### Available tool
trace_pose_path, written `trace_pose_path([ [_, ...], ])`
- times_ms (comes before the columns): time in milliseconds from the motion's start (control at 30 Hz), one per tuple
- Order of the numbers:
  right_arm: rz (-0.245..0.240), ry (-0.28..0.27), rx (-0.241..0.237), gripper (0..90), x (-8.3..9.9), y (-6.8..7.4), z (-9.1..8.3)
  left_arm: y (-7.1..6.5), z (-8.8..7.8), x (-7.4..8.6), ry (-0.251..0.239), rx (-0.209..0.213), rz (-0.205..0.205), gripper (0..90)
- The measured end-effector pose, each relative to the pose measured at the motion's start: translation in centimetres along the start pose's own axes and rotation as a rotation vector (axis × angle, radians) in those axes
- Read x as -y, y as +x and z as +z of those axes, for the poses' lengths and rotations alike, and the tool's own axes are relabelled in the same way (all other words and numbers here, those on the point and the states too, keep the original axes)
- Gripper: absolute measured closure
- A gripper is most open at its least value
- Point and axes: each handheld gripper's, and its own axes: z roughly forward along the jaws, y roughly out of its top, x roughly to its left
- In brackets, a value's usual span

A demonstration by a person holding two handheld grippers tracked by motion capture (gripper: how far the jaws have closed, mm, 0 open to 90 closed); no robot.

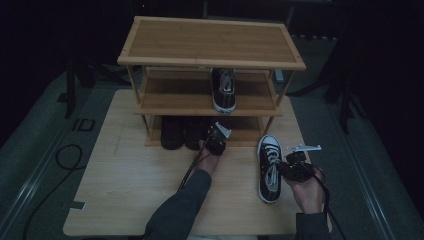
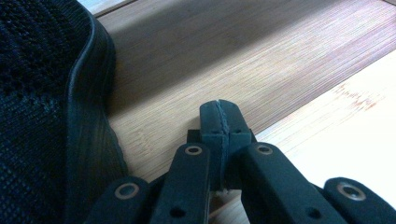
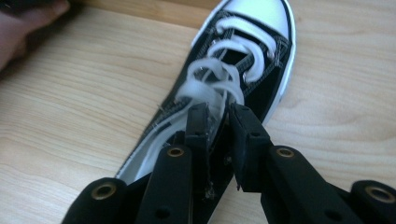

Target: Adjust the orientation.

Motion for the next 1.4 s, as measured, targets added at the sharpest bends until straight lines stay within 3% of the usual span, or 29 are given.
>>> trace_pose_path([
  [300, 0.031, 0.033, 0.029, 77.9, 0.7, 0.0, 0.9, 0.0, 0.0, 0.0, 0.0, 0.0, 0.0, 90.0],
  [500, 0.046, 0.042, 0.038, 72.9, 1.1, 0.2, 1.0, 0.0, 0.0, 0.0, 0.0, -0.001, 0.0, 90.0],
  [900, 0.075, 0.071, 0.07, 69.2, 0.9, -0.1, 3.3, 0.0, 0.0, 0.0, 0.0, -0.001, -0.001, 90.0],
  [1000, 0.074, 0.072, 0.074, 70.7, 0.8, -0.1, 3.4, 0.0, 0.0, 0.0, 0.0, -0.001, -0.002, 90.0],
  [1067, 0.073, 0.066, 0.062, 81.0, 0.8, -0.2, 3.3, 0.0, 0.0, 0.0, 0.0, -0.002, -0.001, 90.0],
  [1133, 0.08, 0.059, 0.051, 85.6, 0.9, -0.3, 3.2, 0.0, 0.0, 0.0, 0.001, -0.001, -0.002, 90.0],
  [1400, 0.094, 0.035, 0.032, 88.1, 1.1, -0.8, 2.8, 0.0, 0.0, 0.0, 0.001, 0.0, 0.0, 90.0],
])
